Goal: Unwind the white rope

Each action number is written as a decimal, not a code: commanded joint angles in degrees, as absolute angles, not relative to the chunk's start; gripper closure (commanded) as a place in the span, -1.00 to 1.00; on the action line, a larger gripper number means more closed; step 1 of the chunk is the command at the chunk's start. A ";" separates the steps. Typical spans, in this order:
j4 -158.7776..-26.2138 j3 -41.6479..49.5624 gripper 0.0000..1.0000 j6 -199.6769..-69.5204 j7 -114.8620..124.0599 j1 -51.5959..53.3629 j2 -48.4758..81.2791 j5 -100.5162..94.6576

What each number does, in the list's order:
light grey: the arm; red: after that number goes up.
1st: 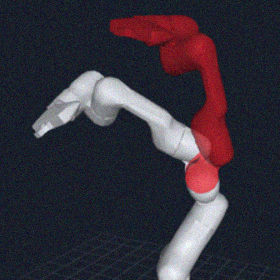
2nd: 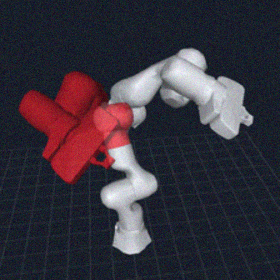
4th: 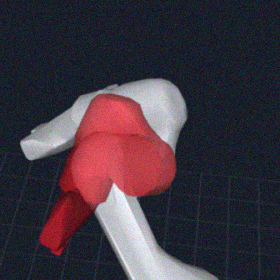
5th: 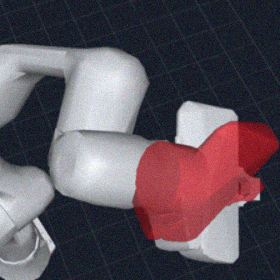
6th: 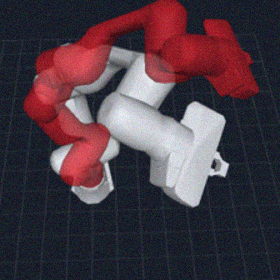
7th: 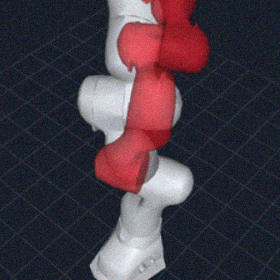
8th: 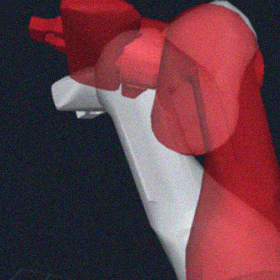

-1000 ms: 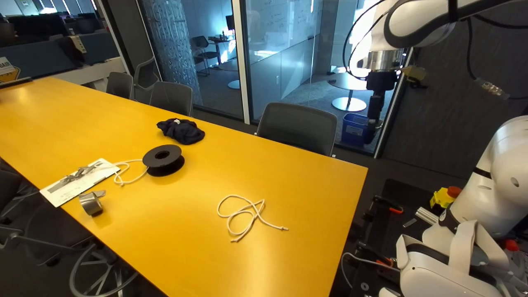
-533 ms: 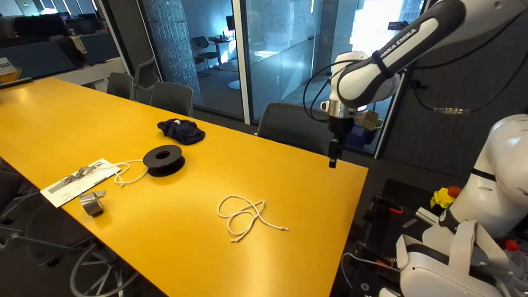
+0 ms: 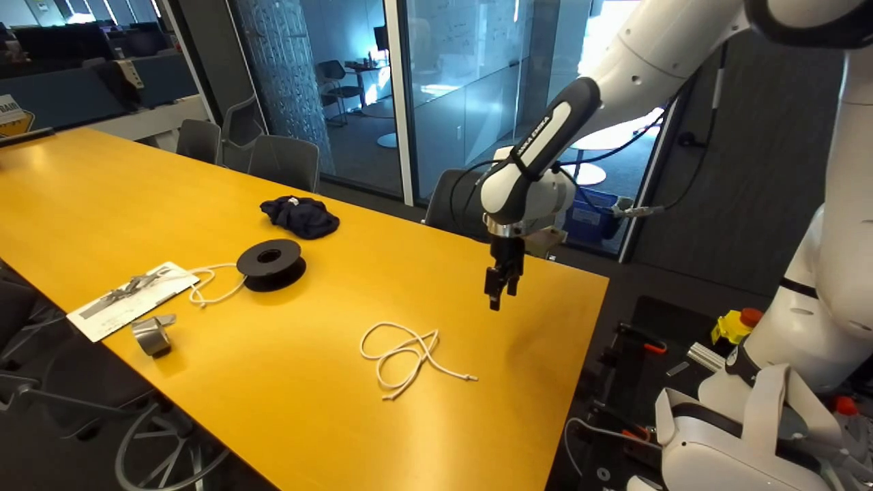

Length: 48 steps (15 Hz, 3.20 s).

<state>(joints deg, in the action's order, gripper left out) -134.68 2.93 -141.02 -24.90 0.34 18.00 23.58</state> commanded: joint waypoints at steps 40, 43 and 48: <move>-92.18 -5.53 -1.00 -146.97 -6.83 5.81 56.27 1.52; -91.75 -5.07 -1.00 -145.81 -6.23 6.10 56.24 1.00; -91.26 -4.61 -0.48 -144.80 -6.22 6.29 56.42 0.16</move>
